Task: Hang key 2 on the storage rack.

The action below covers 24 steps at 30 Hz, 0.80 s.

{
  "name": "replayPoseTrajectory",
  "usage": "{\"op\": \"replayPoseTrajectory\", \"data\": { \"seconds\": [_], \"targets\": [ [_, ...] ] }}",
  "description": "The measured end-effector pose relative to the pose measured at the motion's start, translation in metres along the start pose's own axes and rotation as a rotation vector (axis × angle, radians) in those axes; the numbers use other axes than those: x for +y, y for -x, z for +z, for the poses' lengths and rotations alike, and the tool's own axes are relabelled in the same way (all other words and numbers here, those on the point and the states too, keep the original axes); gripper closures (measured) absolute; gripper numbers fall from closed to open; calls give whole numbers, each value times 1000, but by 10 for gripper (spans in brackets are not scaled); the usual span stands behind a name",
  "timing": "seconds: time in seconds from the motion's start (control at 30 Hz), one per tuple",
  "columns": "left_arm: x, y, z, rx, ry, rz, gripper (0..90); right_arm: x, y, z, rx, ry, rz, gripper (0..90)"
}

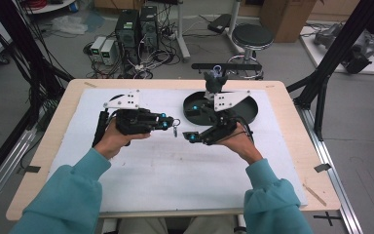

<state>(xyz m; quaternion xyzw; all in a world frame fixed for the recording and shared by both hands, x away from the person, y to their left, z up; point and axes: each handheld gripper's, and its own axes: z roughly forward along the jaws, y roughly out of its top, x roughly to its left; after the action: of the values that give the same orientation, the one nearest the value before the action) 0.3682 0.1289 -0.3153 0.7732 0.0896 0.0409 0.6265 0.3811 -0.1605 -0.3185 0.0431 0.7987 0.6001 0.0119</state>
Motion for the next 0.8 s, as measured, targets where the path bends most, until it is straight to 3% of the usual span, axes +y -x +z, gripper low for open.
{"op": "replayPoseTrajectory", "data": {
  "seconds": [0.17, 0.3, 0.5, 0.8],
  "targets": [
    [1, 1, -1, -9, -2, 9, 881, -1, 3, 3, 22, -1, 8, 294],
    [1, 1, -1, -9, 3, 6, 881, 0, 3, 3, 48, -2, -5, 407],
    [0, 1, 1, -17, 1, 7, 881, 0, 4, 3, 49, 7, -28, 521],
    [0, 2, 3, -27, 2, 7, 881, 1, 2, 2, 51, 11, -24, 650]
  ]
}}
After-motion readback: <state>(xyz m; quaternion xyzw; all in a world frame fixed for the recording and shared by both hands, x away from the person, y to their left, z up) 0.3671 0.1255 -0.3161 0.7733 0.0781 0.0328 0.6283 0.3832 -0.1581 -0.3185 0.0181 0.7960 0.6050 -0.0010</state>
